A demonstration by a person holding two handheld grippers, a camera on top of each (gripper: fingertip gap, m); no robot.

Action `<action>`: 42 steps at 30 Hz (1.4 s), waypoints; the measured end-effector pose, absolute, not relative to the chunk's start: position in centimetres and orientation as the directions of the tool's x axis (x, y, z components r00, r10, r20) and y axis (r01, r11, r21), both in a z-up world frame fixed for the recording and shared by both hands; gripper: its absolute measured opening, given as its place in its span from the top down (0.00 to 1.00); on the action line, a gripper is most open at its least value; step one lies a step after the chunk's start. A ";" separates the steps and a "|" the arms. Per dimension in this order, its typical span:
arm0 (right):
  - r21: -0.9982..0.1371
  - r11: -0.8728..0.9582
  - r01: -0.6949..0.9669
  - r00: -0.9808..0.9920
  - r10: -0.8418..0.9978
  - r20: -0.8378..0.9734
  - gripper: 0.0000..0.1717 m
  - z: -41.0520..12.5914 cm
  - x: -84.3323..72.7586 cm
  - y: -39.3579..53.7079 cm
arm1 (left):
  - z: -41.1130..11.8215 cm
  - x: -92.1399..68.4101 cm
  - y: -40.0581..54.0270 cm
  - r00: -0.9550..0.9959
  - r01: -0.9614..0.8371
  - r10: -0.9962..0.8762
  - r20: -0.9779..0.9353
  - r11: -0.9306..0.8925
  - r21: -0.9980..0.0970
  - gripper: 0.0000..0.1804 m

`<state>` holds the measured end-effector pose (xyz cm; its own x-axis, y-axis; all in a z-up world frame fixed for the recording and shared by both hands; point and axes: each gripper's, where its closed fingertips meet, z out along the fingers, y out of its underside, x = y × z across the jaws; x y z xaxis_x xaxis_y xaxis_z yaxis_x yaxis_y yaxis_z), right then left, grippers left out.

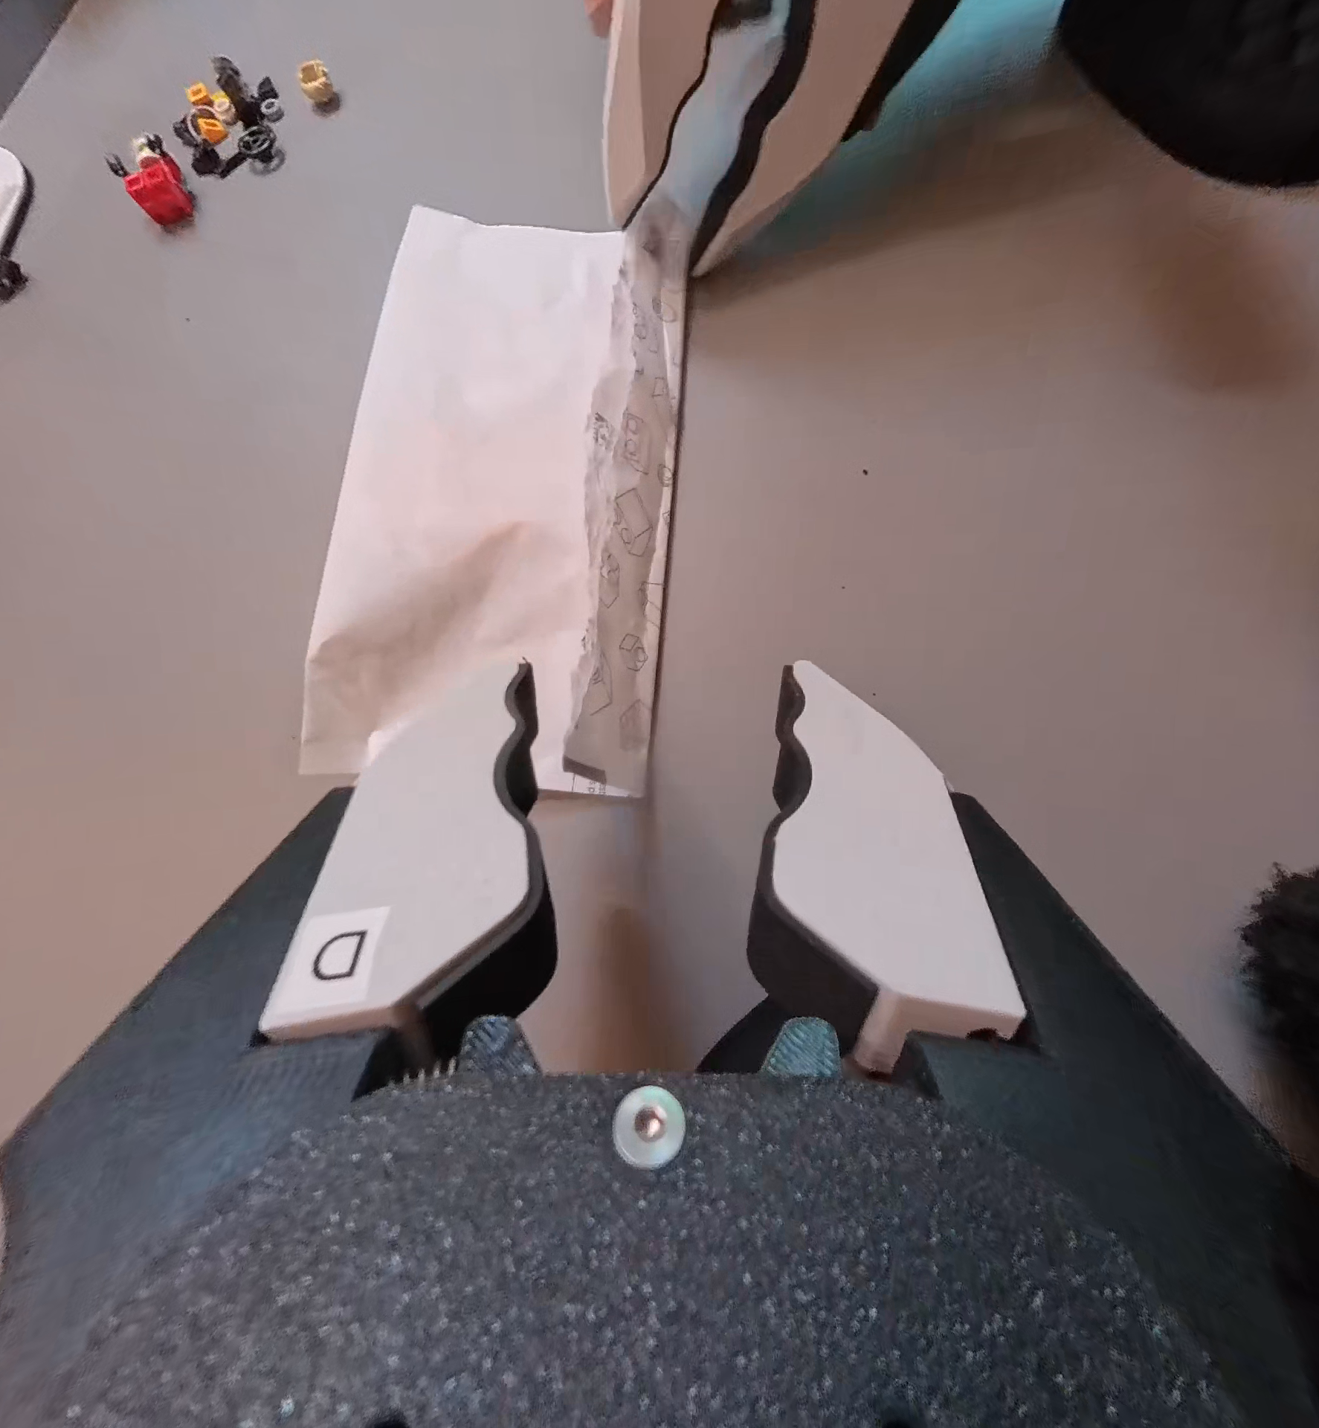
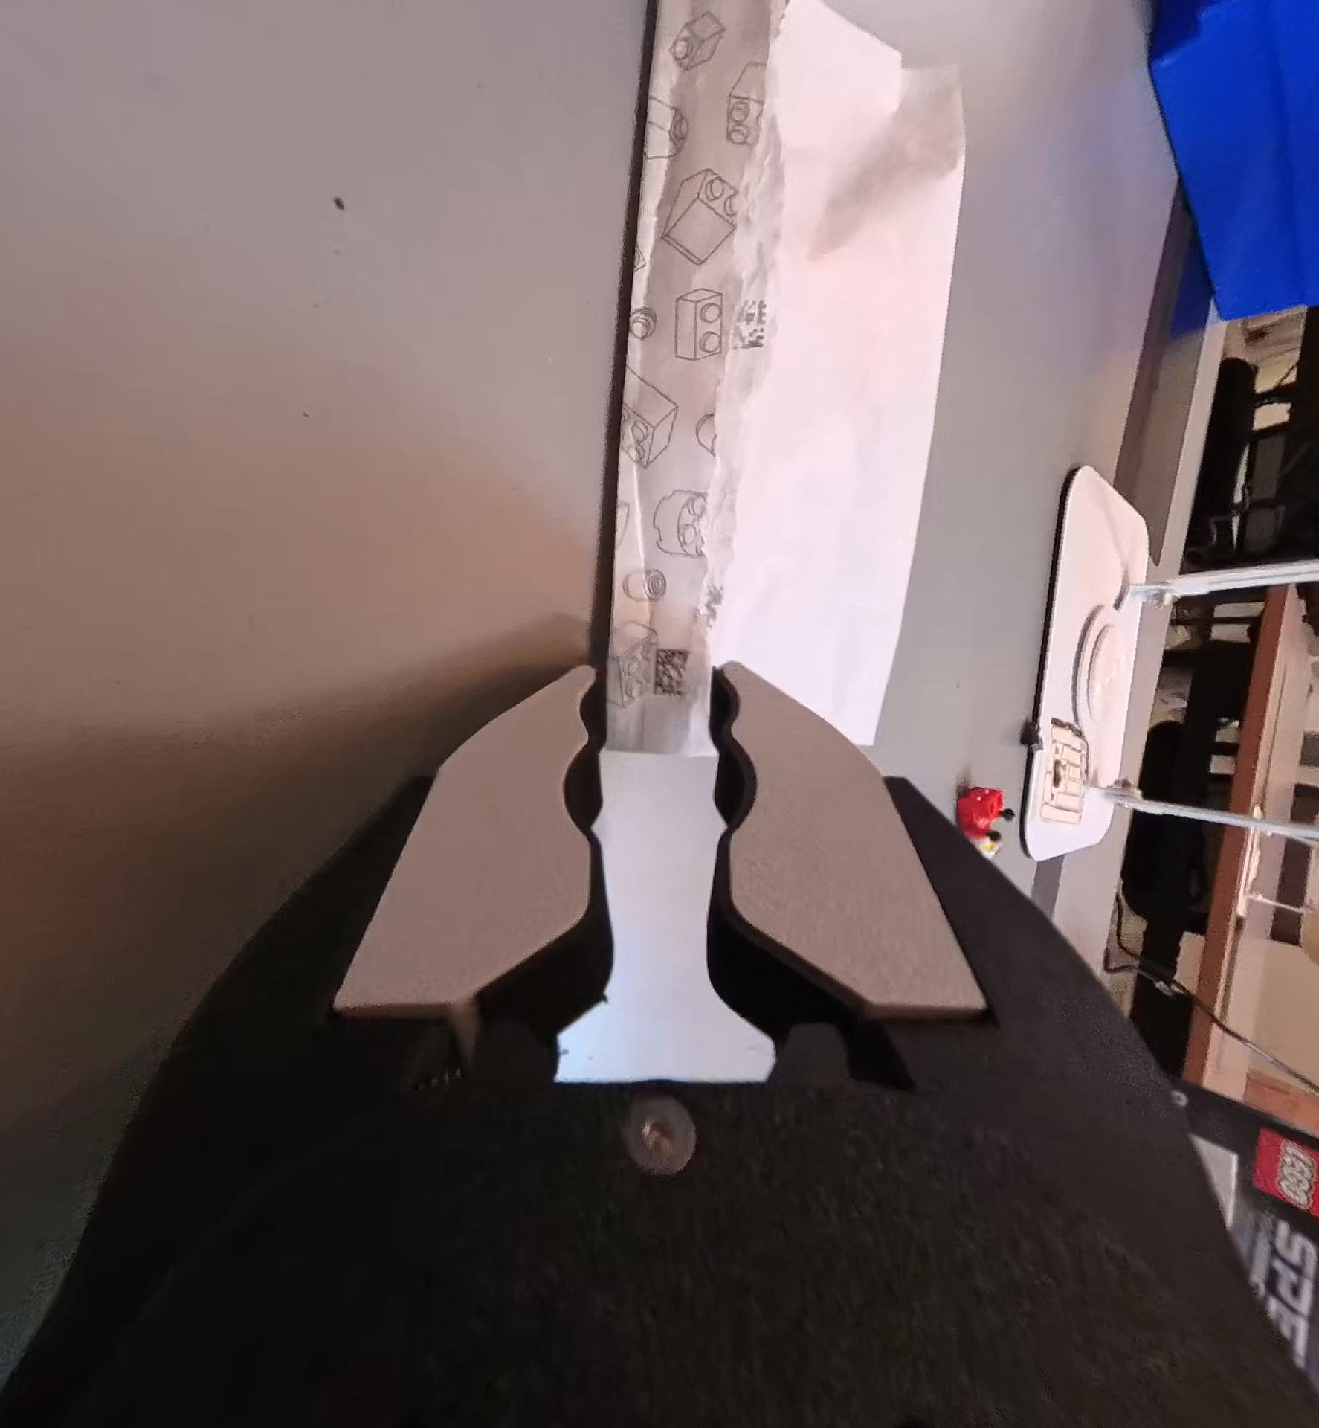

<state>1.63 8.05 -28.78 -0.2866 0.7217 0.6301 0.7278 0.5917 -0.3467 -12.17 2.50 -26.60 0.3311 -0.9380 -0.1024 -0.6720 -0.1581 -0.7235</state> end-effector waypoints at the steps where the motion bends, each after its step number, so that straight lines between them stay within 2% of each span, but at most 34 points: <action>1: -0.346 0.593 0.727 -0.292 0.724 0.625 0.86 -28.9 1.4 8.3 | -26.7 -12.0 2.4 0.325 -0.676 -0.939 -0.111 -0.149 -0.722 0.67; 7: -0.401 0.508 0.762 -0.255 0.805 0.535 0.98 -29.5 0.8 9.0 | -26.0 -11.2 2.8 0.319 -0.697 -0.925 -0.208 -0.080 -0.713 0.67; 10: -0.542 0.381 0.749 -0.151 0.895 0.419 0.99 -28.5 0.4 8.7 | -25.6 -10.7 2.9 0.296 -0.730 -0.908 -0.297 -0.014 -0.683 0.67; 12: -0.620 0.258 0.741 -0.101 0.955 0.277 0.99 -27.7 0.3 7.9 | -25.5 -10.6 3.5 0.298 -0.751 -0.886 -0.355 0.012 -0.660 0.67; 14: -0.654 0.070 0.753 -0.039 0.997 0.062 0.99 -27.1 0.3 7.0 | -25.2 -11.2 4.9 0.300 -0.793 -0.829 -0.473 0.059 -0.606 0.67; 16: -0.651 -0.142 0.746 0.027 0.983 -0.184 0.99 -26.2 0.3 6.0 | -23.8 -11.2 5.6 0.263 -0.819 -0.738 -0.621 0.169 -0.548 0.68; 19: -0.614 -0.386 0.689 0.073 0.879 -0.472 0.99 -24.3 0.3 5.2 | -23.0 -10.9 5.1 0.195 -0.829 -0.693 -0.695 0.262 -0.494 0.72; 22: -0.581 -0.465 0.668 0.028 0.796 -0.605 0.99 -23.1 0.6 4.4 | -23.3 -11.6 6.0 0.105 -0.875 -0.627 -0.772 0.311 -0.372 0.72; 24: -0.571 -0.451 0.686 -0.003 0.783 -0.622 0.99 -23.0 0.7 3.8 | -23.5 -11.7 6.7 0.051 -0.896 -0.606 -0.793 0.324 -0.305 0.71; 28: -0.569 -0.440 0.695 -0.074 0.743 -0.665 0.99 -22.0 0.8 2.6 | -23.7 -11.0 8.2 -0.056 -0.900 -0.576 -0.815 0.382 -0.209 0.79; 31: -0.577 -0.428 0.696 -0.113 0.728 -0.676 0.99 -21.6 1.3 2.1 | -24.0 -10.5 9.1 -0.137 -0.896 -0.550 -0.824 0.424 -0.134 1.00; 35: -0.636 -0.431 0.640 -0.131 0.755 -0.643 0.95 -20.2 2.5 2.6 | -24.0 -9.6 8.6 -0.105 -0.891 -0.698 -0.708 0.383 -0.245 1.00; 36: -0.659 -0.397 0.639 -0.088 0.813 -0.576 0.91 -20.2 2.8 3.4 | -23.9 -9.6 8.6 -0.101 -0.892 -0.724 -0.682 0.370 -0.261 1.00; 39: -0.750 -0.165 0.640 0.010 0.978 -0.207 0.77 -18.6 3.4 5.6 | -23.5 -9.5 8.3 -0.067 -0.890 -0.826 -0.560 0.303 -0.341 1.00; 42: -0.725 0.071 0.685 0.035 0.991 0.130 0.64 -16.6 2.1 5.6 | -22.7 -9.1 8.3 -0.046 -0.898 -0.903 -0.427 0.225 -0.379 0.99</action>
<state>2.10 5.63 -16.61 0.0350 0.9910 0.1295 0.6852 0.0705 -0.7249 -9.11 8.29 -22.73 -0.0458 -0.9030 -0.4272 -0.8979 0.2246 -0.3786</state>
